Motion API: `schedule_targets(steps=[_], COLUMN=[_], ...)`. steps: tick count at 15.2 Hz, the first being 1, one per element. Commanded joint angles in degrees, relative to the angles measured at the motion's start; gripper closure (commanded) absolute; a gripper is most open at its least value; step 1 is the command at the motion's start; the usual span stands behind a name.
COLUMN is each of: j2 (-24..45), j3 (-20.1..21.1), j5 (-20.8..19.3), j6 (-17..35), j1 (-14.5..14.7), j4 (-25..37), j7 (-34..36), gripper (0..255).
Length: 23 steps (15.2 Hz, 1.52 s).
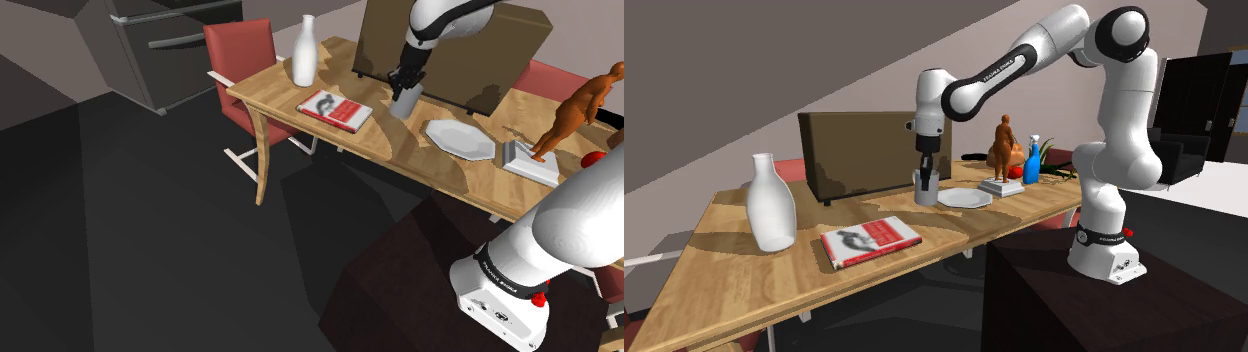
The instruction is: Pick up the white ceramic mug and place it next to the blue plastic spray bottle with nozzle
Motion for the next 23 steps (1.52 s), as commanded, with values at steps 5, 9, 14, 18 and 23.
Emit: schedule_targets(steps=[5,9,14,18,23], j2=[-1.96,-3.01,-4.03,-4.63,-5.08], j3=[0.17,0.28,0.41,0.51,0.62], j5=[-0.40,-0.57,-0.71,-0.76,-0.78], j6=[-4.50,-7.57,-11.40,-14.46,-18.29], j1=[0.07,0.10,0.15,0.19,0.24], j4=[2.54,4.59,7.41,9.89,13.27], j7=[0.28,0.37,0.42,0.42,0.37], gripper=[255,255,255,255,255])
